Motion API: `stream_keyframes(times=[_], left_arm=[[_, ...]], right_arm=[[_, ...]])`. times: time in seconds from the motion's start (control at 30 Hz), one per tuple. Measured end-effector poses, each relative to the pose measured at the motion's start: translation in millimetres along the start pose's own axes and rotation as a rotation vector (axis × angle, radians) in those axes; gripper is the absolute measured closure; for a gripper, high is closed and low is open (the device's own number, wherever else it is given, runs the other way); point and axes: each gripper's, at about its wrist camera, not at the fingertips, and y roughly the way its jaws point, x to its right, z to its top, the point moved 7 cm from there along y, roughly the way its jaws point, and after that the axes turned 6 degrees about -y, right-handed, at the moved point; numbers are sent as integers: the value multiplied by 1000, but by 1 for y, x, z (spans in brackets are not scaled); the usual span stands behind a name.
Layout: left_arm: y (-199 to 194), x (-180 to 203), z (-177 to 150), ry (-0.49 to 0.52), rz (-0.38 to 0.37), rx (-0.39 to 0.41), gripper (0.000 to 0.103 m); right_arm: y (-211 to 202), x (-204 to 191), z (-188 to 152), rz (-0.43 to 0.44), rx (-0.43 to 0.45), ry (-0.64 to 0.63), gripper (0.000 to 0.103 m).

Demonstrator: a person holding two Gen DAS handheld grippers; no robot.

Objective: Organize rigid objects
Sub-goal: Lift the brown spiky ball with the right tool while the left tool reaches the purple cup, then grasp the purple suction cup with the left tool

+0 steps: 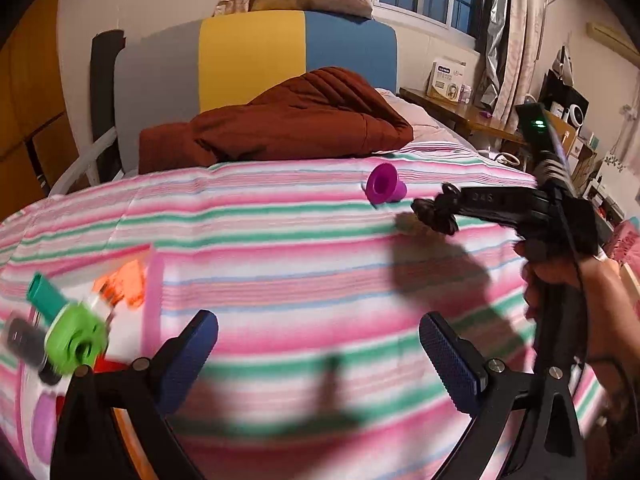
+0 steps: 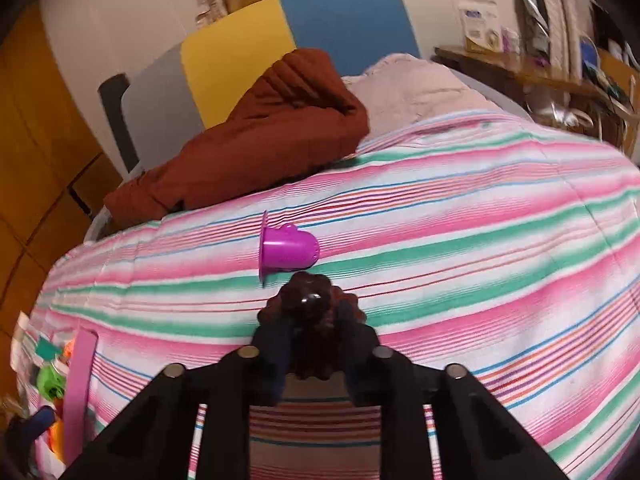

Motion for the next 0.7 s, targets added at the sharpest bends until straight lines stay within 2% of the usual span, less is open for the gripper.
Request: stream_keyframes(times=[0.1,0.23,0.4,0.53,0.7], left_arm=[[16,10,17,24,14,15,1],[45,30,44,83,33,39,2],[83,53,78,118,48,61,2],[125,68,106,75,44,22,2],[164,84,122,43,-5,-46,4]], right_arm=[[-4,4,3,-7,-17,48,92],[-14,14,8,-92,-27,44,93],[-12,31,-1,-184,-125,68,93],[0,44,-13,-120,-203,181,92],[1,58,-16,-125,-215,237,90]])
